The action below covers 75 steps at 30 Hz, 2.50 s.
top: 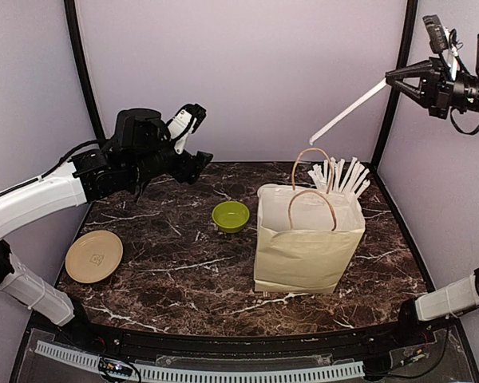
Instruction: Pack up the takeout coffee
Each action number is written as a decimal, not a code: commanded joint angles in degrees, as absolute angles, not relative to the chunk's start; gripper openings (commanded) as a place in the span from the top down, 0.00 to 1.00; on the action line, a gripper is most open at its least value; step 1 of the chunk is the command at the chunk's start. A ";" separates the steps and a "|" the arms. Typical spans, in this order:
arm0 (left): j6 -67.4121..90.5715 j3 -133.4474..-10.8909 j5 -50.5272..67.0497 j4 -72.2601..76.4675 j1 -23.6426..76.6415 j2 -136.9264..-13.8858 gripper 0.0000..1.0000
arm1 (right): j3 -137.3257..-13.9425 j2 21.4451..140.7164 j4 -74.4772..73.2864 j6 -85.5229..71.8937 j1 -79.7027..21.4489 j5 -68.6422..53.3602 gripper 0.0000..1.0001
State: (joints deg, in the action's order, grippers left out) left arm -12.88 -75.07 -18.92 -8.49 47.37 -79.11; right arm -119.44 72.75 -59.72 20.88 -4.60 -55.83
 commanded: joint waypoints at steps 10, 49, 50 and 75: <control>-13.48 -75.94 -20.04 -8.11 47.20 -77.37 0.17 | -113.32 74.84 -59.82 20.63 -7.99 -69.20 1.00; -17.88 -72.25 -23.89 -6.34 47.10 -80.48 0.16 | -116.99 91.30 -81.29 39.93 -38.72 -26.36 0.36; -17.95 -72.21 -23.86 -6.29 47.08 -80.45 0.16 | -118.38 91.03 -81.28 40.10 -38.71 -26.94 0.31; 1.23 -77.25 -12.76 -10.30 33.00 -78.91 0.01 | -69.51 65.92 -16.28 -2.41 3.85 -9.04 0.01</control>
State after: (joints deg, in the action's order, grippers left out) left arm -9.04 -74.52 -17.12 -8.14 37.52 -80.66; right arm -73.54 69.01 -32.40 9.50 3.92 -22.33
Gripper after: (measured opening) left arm 0.988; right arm 0.986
